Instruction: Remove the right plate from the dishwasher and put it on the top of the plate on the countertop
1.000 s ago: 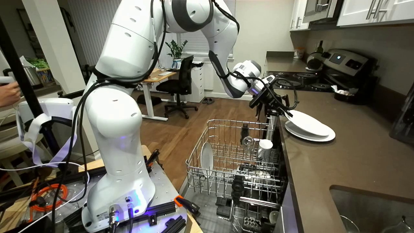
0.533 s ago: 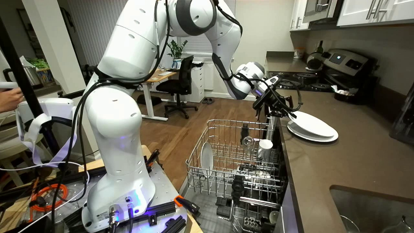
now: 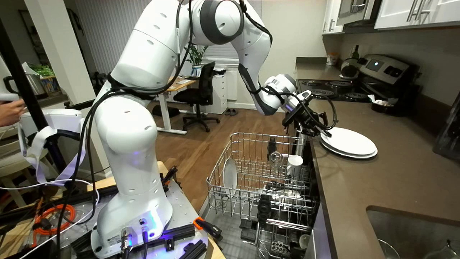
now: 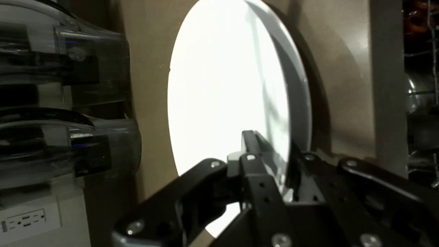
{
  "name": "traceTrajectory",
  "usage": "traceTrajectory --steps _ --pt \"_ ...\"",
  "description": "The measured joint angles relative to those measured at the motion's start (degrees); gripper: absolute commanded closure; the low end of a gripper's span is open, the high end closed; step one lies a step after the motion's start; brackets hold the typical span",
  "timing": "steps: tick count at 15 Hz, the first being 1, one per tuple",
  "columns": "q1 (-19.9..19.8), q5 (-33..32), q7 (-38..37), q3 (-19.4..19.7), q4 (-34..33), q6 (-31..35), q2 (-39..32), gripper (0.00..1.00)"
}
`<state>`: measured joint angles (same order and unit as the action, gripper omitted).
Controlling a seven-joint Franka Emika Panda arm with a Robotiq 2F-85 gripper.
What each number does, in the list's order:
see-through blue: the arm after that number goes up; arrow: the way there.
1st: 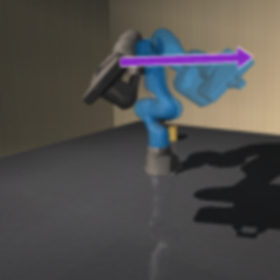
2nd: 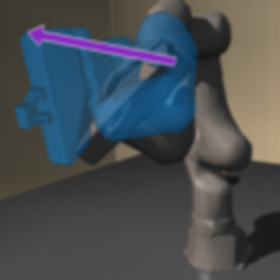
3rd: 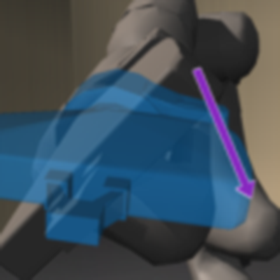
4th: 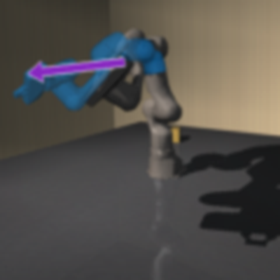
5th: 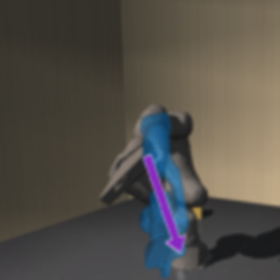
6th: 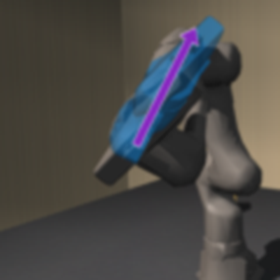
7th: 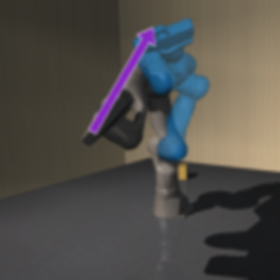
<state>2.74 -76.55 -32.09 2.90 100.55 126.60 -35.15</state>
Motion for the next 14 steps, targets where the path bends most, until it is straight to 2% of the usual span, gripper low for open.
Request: traceTrajectory --steps 3,4,7,8,14 --pt "-0.1 0.0 0.0 0.12 -0.46 -0.04 -0.09 0.46" --pt "-0.18 0.0 0.0 0.18 -0.68 -0.05 -0.07 0.36" --pt "-0.31 0.0 0.0 0.37 -1.23 -0.08 0.03 0.26" --pt "-0.32 0.0 0.0 0.38 -1.26 -0.08 0.15 0.24" --pt "-0.31 0.4 0.0 0.01 -0.97 -0.07 0.36 0.31"
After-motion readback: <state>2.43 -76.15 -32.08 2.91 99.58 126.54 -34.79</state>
